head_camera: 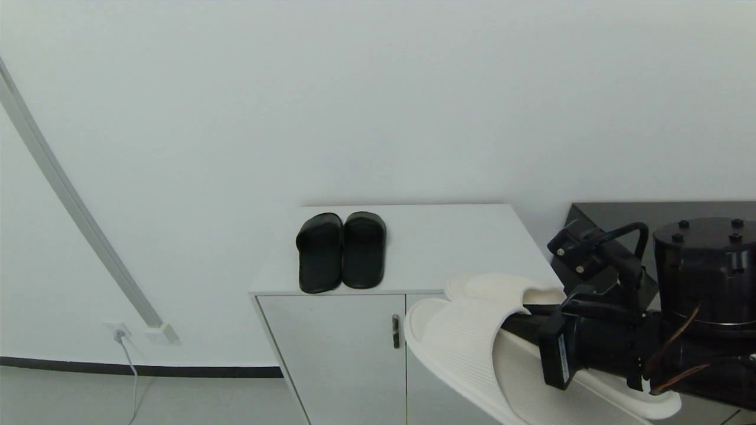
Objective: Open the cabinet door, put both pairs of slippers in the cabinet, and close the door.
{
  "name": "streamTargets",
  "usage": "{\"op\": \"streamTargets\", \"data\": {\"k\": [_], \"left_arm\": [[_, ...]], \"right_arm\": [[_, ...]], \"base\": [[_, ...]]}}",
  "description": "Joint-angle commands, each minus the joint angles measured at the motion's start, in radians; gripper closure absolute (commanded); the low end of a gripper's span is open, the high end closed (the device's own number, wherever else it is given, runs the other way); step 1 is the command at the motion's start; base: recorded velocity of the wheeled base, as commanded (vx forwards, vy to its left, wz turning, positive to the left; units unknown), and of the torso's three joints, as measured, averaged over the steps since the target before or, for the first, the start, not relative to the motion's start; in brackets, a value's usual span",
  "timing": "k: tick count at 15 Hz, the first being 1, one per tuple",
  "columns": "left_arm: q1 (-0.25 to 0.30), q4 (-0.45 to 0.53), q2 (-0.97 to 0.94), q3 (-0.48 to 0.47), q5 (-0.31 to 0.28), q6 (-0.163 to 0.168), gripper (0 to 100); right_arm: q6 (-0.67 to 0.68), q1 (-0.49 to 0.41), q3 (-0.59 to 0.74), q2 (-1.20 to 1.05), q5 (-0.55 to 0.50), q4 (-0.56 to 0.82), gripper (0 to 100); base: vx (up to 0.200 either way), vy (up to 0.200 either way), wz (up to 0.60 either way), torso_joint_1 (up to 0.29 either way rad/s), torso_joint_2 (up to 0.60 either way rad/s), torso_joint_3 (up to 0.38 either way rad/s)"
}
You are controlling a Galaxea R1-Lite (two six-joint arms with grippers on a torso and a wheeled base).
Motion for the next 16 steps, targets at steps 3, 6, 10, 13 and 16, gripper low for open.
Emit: {"op": "streamTargets", "data": {"k": [3,6,10,13,16], "left_arm": [[0.000,0.001,0.000,0.000,0.000,0.000,100],[0.000,-0.001,0.000,0.000,0.000,-0.003,100],[0.000,-0.001,0.000,0.000,0.000,-0.005,100],[0.000,-0.001,0.000,0.000,0.005,-0.003,100],[0.000,-0.001,0.000,0.000,0.005,-0.026,100]], "right_arm": [[-0.006,0.000,0.042,0.014,-0.003,-0.068,100],[-0.006,0.000,0.057,0.020,-0.001,-0.099,100],[-0.006,0.001,0.072,0.018,-0.004,-0.105,100],[-0.006,0.000,0.079,0.020,-0.003,-0.105,100],[-0.006,0.001,0.077,0.035,-0.001,-0.105,100]], "base": [[-0.067,0.000,0.00,0.001,0.00,0.002],[0.000,0.000,0.00,0.000,0.00,0.000],[0.000,0.000,0.00,0.000,0.00,0.000],[0.000,0.000,0.00,0.000,0.00,0.000],[0.000,0.000,0.00,-0.033,0.07,0.032]]}}
